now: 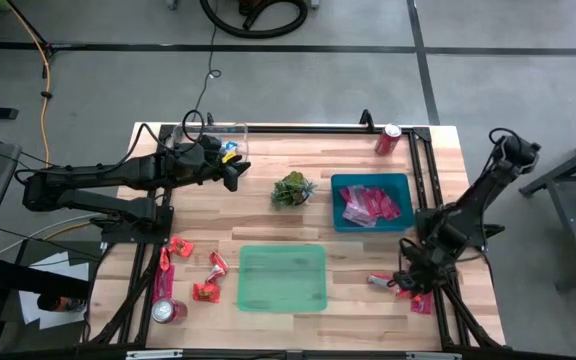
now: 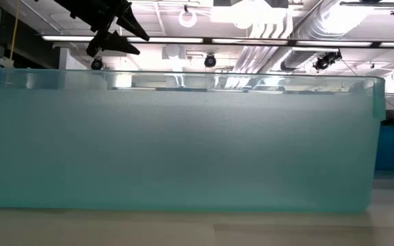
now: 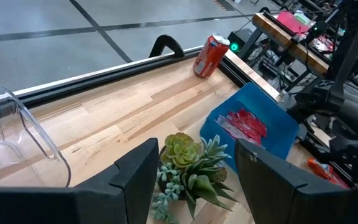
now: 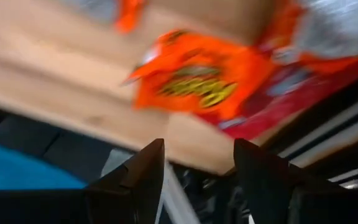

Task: Sort candy
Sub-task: Put the red candy into the blue bin

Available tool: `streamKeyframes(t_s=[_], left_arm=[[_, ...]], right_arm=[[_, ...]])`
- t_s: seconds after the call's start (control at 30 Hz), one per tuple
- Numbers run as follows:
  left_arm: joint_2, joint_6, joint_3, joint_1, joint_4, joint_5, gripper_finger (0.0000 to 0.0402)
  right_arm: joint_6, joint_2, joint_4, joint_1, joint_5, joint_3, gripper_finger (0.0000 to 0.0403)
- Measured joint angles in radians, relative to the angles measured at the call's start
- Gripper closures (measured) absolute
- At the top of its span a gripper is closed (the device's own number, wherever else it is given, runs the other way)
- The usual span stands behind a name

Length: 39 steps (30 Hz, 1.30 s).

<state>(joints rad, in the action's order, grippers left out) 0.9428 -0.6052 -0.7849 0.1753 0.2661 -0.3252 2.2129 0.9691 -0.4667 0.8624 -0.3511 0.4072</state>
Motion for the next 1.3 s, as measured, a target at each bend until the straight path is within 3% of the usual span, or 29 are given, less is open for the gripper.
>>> streamKeyframes(t_s=[0.6,0.77,1.13,1.23,1.3], left_arm=[[0.000,0.013,0.000,0.000,0.000,0.000,0.0202],[0.000,0.013,0.000,0.000,0.000,0.000,0.0202],[0.000,0.014,0.000,0.000,0.000,0.000,0.0202],[0.000,0.014,0.000,0.000,0.000,0.000,0.0202],[0.000,0.014,0.000,0.000,0.000,0.000,0.0202]], right_arm=[[0.031,0.001,-0.002,-0.045,0.147,-0.032,0.0215],[0.045,0.057,0.009,-0.035,0.039,-0.032,0.0215],[0.057,0.225,0.186,-0.025,0.063,-0.029,0.0215],[0.011,0.233,0.164,-0.041,0.125,-0.012,0.0215],[-0.051,0.232,0.148,-0.062,0.223,0.018,0.0215]])
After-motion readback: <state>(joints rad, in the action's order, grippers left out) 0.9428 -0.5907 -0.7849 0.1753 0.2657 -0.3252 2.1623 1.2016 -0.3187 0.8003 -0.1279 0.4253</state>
